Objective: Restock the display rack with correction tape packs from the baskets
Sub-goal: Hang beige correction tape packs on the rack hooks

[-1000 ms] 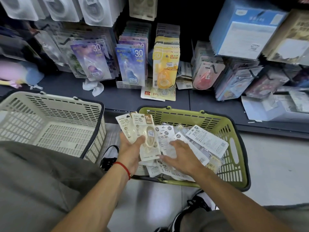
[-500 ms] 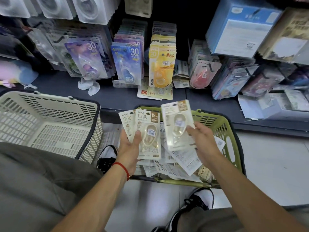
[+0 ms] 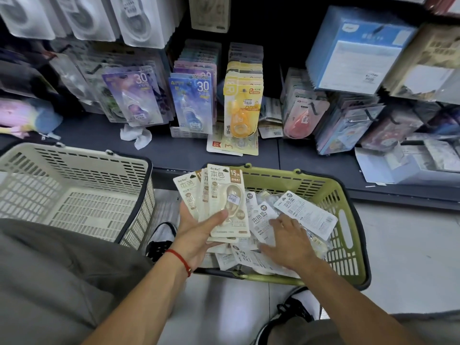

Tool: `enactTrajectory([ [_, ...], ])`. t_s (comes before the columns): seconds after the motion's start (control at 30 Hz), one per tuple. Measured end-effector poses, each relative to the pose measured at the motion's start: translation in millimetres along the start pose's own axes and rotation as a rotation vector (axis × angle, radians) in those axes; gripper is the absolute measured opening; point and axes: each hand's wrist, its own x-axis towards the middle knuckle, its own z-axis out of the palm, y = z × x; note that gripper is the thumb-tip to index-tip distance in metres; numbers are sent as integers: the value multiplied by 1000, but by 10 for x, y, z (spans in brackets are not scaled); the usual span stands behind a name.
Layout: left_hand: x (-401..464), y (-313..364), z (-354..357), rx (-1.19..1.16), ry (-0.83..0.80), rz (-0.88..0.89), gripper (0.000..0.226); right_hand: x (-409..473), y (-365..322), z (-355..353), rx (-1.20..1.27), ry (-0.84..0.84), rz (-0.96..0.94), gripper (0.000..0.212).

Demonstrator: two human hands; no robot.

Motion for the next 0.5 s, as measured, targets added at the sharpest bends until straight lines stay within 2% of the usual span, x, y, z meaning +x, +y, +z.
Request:
enactTrajectory([
  [0.03,5,13,-11,0,8,13,89,-14,15,29,-86,-46,-7,78],
  [0.07,4,26,-20,0,16,26,87,-26,2,48,-119,-66,-20,77],
  [0.13,-3,47,-28,-1,30,54,85,-20,-40,45,-100,-41,-38,59],
  [0.23,-7,88,-38,24,54,89,78,-9,-42,-241,98,133,68,30],
  [0.3,-2,154,-18,38,63,114,75,-8,30,-533,370,226,180,22],
  [0.4,23,348,84,90,66,169,74,-52,-6,-965,1080,321,305,19],
  [0.43,35,442,134,101,53,191,75,-70,-67,-1096,1307,303,311,16],
  [0.5,55,679,247,120,27,244,78,-79,-235,-1323,1624,177,203,30],
])
